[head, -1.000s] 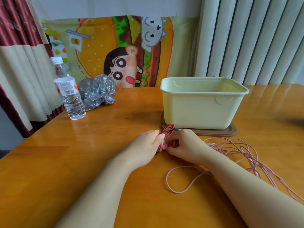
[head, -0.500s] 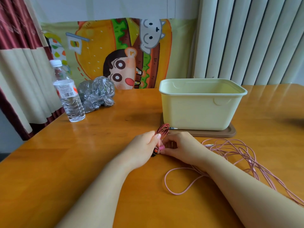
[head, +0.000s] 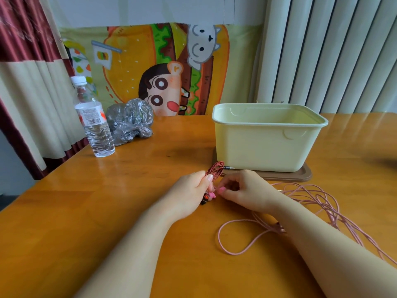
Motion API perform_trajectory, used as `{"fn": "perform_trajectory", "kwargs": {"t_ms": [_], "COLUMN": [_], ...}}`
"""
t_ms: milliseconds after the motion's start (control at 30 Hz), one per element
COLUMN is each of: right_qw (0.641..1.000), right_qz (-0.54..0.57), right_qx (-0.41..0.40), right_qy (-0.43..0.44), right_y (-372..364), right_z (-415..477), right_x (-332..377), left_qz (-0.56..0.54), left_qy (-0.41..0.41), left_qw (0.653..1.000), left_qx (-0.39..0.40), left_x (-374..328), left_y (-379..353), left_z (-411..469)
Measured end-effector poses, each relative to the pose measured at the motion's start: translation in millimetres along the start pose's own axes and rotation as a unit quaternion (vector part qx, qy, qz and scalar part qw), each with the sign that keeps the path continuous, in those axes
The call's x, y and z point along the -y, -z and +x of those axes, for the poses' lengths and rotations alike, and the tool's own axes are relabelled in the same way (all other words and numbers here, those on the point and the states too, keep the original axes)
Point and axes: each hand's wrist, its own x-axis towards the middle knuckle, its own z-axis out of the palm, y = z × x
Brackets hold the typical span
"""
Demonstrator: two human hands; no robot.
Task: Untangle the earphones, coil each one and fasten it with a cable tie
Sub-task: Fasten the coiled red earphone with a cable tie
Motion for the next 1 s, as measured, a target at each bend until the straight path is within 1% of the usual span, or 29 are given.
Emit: {"fn": "perform_trajectory", "kwargs": {"t_ms": [67,133,200,267,300,367,433,533,667,733,900,1000], "right_qw": [0.993,0.968,0.938,0.918,0.915,0.926,0.940,0.949,0.952,0.957,0.949,0.950], "right_qz": [0.092,0.189,0.244,0.282,0.292,0.289,0.280,0.271,0.258,0.230,0.201,0.183], "right_qx": [-0.058,-0.140,-0.223,-0.268,-0.271,-0.240,-0.192,-0.159,-0.163,-0.177,-0.244,-0.252], "right_qy": [-0.046,-0.091,-0.101,-0.082,-0.066,-0.039,-0.026,-0.022,0.010,0.013,0.004,0.012], "right_y": [1,4,8,10,11,9,5,4,11,9,7,7], "right_z": [-1,-2,-2,-2,-2,-3,-4,-5,-12,-16,-21,-21], "right_x": [-4,-8,-7,1,6,16,26,35,46,47,42,41], "left_qz": [-0.019,-0.045,-0.059,-0.090,-0.116,-0.179,-0.243,-0.264,-0.288,-0.277,-0.255,-0.233], "left_qy": [0.005,0.017,0.036,0.044,0.041,0.030,0.013,-0.020,-0.041,-0.055,-0.090,-0.101], "left_qw": [1.000,0.999,0.997,0.991,0.985,0.971,0.957,0.952,0.943,0.946,0.955,0.962], "left_qx": [-0.002,-0.006,-0.034,-0.093,-0.121,-0.153,-0.159,-0.153,-0.164,-0.157,-0.120,-0.102], "left_x": [2,2,0,-2,-2,-3,-6,-12,-18,-22,-31,-30], "left_y": [1,2,5,9,10,12,10,5,7,7,4,3], "left_z": [1,1,1,2,3,5,5,3,0,-4,-13,-15]}}
